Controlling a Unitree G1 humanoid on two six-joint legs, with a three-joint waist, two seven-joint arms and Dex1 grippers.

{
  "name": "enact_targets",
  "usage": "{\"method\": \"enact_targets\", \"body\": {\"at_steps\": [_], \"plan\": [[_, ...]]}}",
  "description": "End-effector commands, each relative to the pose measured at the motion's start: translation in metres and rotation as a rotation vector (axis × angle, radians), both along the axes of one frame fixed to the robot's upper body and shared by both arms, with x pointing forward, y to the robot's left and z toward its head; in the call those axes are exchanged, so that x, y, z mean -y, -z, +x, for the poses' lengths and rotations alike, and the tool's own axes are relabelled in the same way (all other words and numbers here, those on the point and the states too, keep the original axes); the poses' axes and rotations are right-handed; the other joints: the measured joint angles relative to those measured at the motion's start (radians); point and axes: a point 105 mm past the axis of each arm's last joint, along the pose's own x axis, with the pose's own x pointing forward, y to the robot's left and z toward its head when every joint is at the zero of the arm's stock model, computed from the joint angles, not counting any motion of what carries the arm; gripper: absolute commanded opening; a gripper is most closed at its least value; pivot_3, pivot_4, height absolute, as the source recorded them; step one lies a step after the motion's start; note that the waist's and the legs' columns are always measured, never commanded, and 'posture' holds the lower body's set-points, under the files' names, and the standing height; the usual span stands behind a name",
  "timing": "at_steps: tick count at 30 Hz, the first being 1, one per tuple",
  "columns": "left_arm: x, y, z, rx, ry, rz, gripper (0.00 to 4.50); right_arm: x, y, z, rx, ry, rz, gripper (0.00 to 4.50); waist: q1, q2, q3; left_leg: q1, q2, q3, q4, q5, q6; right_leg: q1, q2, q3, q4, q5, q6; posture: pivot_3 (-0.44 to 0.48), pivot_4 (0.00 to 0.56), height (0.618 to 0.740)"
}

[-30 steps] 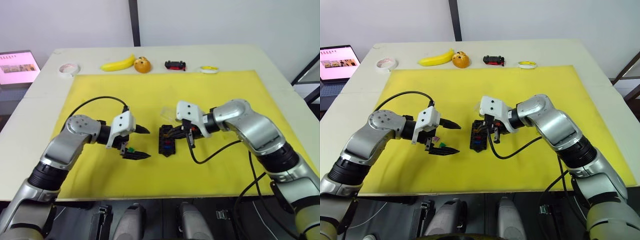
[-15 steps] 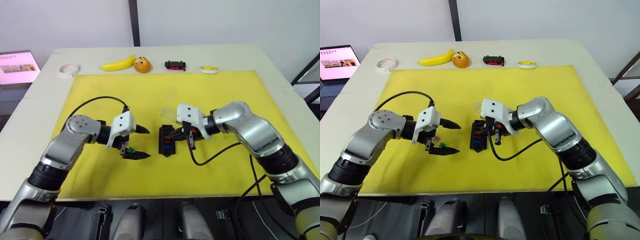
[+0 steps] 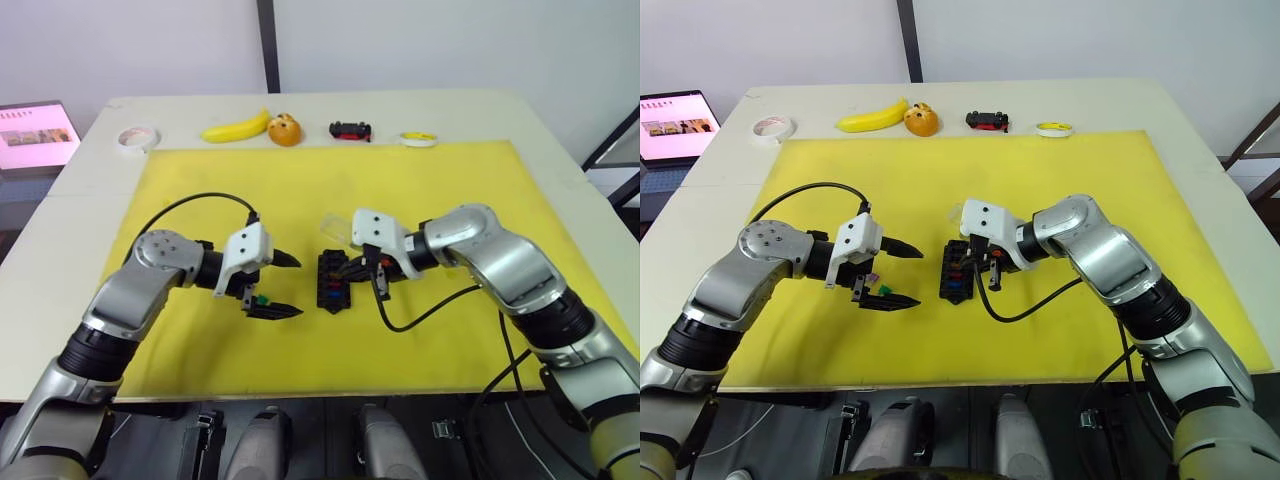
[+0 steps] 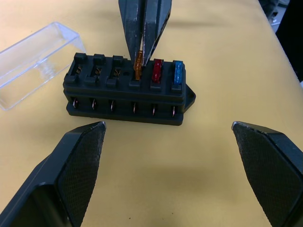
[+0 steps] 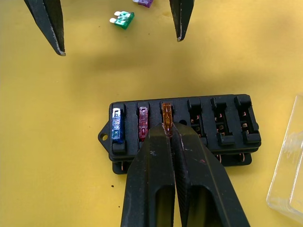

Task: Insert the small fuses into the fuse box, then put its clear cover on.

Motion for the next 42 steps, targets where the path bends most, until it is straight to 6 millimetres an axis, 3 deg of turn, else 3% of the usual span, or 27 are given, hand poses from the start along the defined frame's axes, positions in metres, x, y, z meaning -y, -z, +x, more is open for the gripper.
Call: {"method": "enact_targets", "body": {"at_steps": [1,23,42], "plan": [[0.004,-0.01,-0.002,0.054,0.027,-0.002,4.47,-0.002,-0.005,0.002,0.027,0.003,-0.006,0.0,0.0,0.0,0.0,0.0,0.0,0.0,0.0,0.0,0.0,0.0,0.0,0.0,0.0,0.0,0.0,0.0,0.15,0.74],[0.007,-0.01,-0.002,0.055,0.023,-0.006,4.47,-0.006,-0.014,0.003,0.034,-0.008,-0.012,0.0,0.0,0.0,0.0,0.0,0.0,0.0,0.0,0.0,0.0,0.0,0.0,0.0,0.0,0.0,0.0,0.0,0.15,0.74],[0.007,-0.01,-0.002,0.06,0.02,-0.005,4.47,-0.001,0.005,0.005,0.014,0.006,-0.097,0.0,0.0,0.0,0.0,0.001,0.0,0.0,0.0,0.0,0.0,0.0,0.0,0.0,0.001,0.0,0.0,0.0,0.15,0.74]]}}
